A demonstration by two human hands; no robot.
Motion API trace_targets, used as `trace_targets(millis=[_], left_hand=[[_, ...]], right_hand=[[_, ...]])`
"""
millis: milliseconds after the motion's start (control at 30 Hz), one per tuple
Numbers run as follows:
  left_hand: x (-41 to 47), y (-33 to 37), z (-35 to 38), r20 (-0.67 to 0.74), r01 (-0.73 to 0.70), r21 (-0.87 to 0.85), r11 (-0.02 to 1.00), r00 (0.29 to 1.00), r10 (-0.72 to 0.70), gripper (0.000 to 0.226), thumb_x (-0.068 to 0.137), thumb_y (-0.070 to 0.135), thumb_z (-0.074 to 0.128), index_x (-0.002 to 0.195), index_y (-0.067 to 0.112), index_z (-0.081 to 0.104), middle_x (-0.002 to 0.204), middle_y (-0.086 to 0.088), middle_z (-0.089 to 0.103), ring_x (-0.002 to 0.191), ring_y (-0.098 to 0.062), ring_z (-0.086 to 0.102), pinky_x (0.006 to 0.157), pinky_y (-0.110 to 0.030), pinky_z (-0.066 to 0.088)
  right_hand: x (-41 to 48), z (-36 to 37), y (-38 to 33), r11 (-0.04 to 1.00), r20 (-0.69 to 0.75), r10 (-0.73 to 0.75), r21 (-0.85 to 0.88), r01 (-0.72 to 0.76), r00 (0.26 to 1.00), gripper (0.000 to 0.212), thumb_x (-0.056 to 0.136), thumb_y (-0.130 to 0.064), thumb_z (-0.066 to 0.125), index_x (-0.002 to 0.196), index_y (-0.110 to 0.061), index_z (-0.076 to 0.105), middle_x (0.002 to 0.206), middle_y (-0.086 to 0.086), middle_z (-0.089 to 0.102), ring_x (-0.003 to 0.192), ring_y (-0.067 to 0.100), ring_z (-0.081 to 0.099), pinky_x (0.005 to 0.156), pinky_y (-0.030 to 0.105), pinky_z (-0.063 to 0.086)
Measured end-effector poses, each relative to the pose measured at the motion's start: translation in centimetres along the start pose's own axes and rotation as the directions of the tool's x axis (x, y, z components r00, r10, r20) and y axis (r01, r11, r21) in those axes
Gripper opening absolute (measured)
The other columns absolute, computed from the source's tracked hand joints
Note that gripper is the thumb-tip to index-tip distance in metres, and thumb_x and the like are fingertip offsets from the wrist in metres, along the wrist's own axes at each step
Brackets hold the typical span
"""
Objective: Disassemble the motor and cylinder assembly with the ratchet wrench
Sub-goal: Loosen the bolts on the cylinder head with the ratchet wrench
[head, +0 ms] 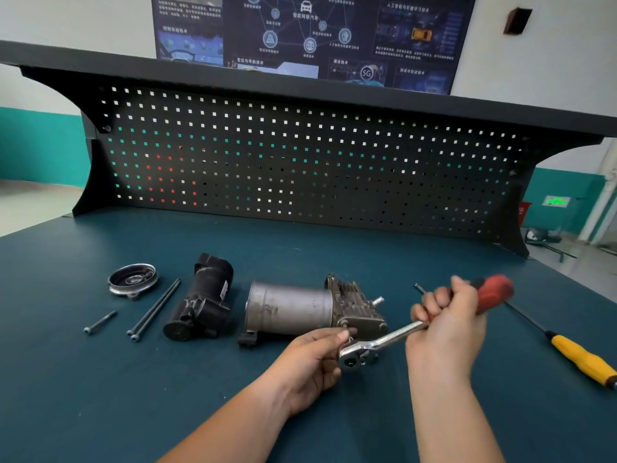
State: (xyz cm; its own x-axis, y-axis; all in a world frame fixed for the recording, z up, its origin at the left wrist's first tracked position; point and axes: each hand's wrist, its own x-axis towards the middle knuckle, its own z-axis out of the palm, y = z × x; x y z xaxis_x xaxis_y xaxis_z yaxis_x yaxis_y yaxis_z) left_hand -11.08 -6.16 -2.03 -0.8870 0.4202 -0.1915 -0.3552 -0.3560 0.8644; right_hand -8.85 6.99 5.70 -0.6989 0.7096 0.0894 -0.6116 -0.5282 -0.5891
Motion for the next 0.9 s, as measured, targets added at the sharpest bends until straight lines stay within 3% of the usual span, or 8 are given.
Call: trace_targets(millis=[67, 200, 300, 467, 600, 700, 800, 900], left_hand=[[0.1, 0.0, 0.0, -0.001, -0.003, -0.016, 1.000, 1.000, 0.003, 0.018, 0.066, 0.024, 0.070, 0.078, 0.013, 0.077, 0.074, -0.004, 0.053, 0.057, -0.009, 0.046, 0.038, -0.015, 0.040], [0.0, 0.0, 0.0, -0.004, 0.000, 0.028, 1.000, 1.000, 0.000, 0.012, 0.064, 0.026, 0.071, 0.066, 0.015, 0.069, 0.066, -0.002, 0.055, 0.051, -0.009, 0.053, 0.038, -0.016, 0.042], [-0.2, 0.1, 0.0, 0.011, 0.000, 0.036, 0.999, 1.000, 0.000, 0.006, 0.082, 0.021, 0.064, 0.081, 0.015, 0.061, 0.070, -0.005, 0.071, 0.058, -0.018, 0.070, 0.036, -0.015, 0.042], [-0.2, 0.1, 0.2, 0.017, 0.005, 0.045, 0.999, 1.000, -0.006, 0.006, 0.087, 0.021, 0.059, 0.090, 0.016, 0.059, 0.074, -0.005, 0.073, 0.063, -0.021, 0.072, 0.038, -0.016, 0.043], [0.0, -0.2, 0.2, -0.001, -0.005, 0.063, 0.998, 1.000, 0.005, 0.011, 0.077, 0.024, 0.067, 0.082, 0.016, 0.061, 0.072, -0.006, 0.068, 0.060, -0.019, 0.069, 0.039, -0.017, 0.044], [0.0, -0.1, 0.1, -0.033, -0.026, 0.081, 0.996, 0.999, 0.029, 0.021, 0.063, 0.027, 0.073, 0.078, 0.016, 0.063, 0.073, -0.007, 0.055, 0.057, -0.015, 0.052, 0.041, -0.018, 0.044], [0.0, -0.1, 0.0, -0.035, -0.038, 0.086, 0.996, 0.999, 0.041, 0.006, 0.082, 0.015, 0.067, 0.077, 0.016, 0.064, 0.063, -0.001, 0.063, 0.050, -0.011, 0.057, 0.043, -0.018, 0.045], [0.1, 0.0, 0.1, -0.033, -0.051, 0.082, 0.995, 0.998, 0.054, 0.018, 0.089, 0.010, 0.060, 0.073, 0.014, 0.067, 0.061, 0.001, 0.067, 0.045, -0.008, 0.059, 0.042, -0.017, 0.045]], right_hand=[[-0.4, 1.3, -0.1, 0.996, 0.096, -0.038, -0.071, 0.045, 0.995, 0.023, 0.090, -0.005, 0.047, 0.075, -0.020, 0.039, 0.042, -0.012, 0.034, 0.036, 0.004, 0.030, 0.036, 0.016, 0.023], [-1.2, 3.5, 0.4, 0.954, 0.342, -0.038, -0.267, 0.136, 0.939, 0.024, 0.088, 0.000, 0.052, 0.074, -0.017, 0.043, 0.042, -0.012, 0.038, 0.035, 0.003, 0.033, 0.034, 0.016, 0.027], [-1.7, 4.8, 1.1, 0.883, 0.502, -0.001, -0.406, 0.237, 0.865, 0.025, 0.085, -0.001, 0.057, 0.071, -0.017, 0.044, 0.043, -0.011, 0.039, 0.036, 0.005, 0.036, 0.036, 0.019, 0.029], [-2.5, 6.0, 1.6, 0.738, 0.640, 0.068, -0.549, 0.393, 0.765, 0.026, 0.075, -0.017, 0.061, 0.059, -0.028, 0.044, 0.049, -0.006, 0.035, 0.049, 0.016, 0.033, 0.047, 0.030, 0.029], [-2.5, 5.5, 1.3, 0.764, 0.627, 0.070, -0.534, 0.362, 0.776, 0.029, 0.081, -0.012, 0.061, 0.063, -0.024, 0.042, 0.046, -0.009, 0.035, 0.043, 0.012, 0.033, 0.043, 0.025, 0.030], [-2.3, 4.6, 0.9, 0.862, 0.542, 0.026, -0.437, 0.255, 0.840, 0.026, 0.085, -0.003, 0.058, 0.070, -0.017, 0.042, 0.047, -0.009, 0.035, 0.039, 0.007, 0.032, 0.038, 0.019, 0.028], [-2.1, 3.5, 0.6, 0.935, 0.387, -0.027, -0.316, 0.160, 0.922, 0.025, 0.087, -0.001, 0.056, 0.072, -0.017, 0.044, 0.044, -0.011, 0.037, 0.036, 0.004, 0.033, 0.036, 0.017, 0.028], [-1.5, 2.3, 0.2, 0.982, 0.223, -0.051, -0.168, 0.090, 0.973, 0.024, 0.090, -0.001, 0.050, 0.075, -0.018, 0.042, 0.042, -0.012, 0.036, 0.035, 0.003, 0.032, 0.035, 0.015, 0.024]])
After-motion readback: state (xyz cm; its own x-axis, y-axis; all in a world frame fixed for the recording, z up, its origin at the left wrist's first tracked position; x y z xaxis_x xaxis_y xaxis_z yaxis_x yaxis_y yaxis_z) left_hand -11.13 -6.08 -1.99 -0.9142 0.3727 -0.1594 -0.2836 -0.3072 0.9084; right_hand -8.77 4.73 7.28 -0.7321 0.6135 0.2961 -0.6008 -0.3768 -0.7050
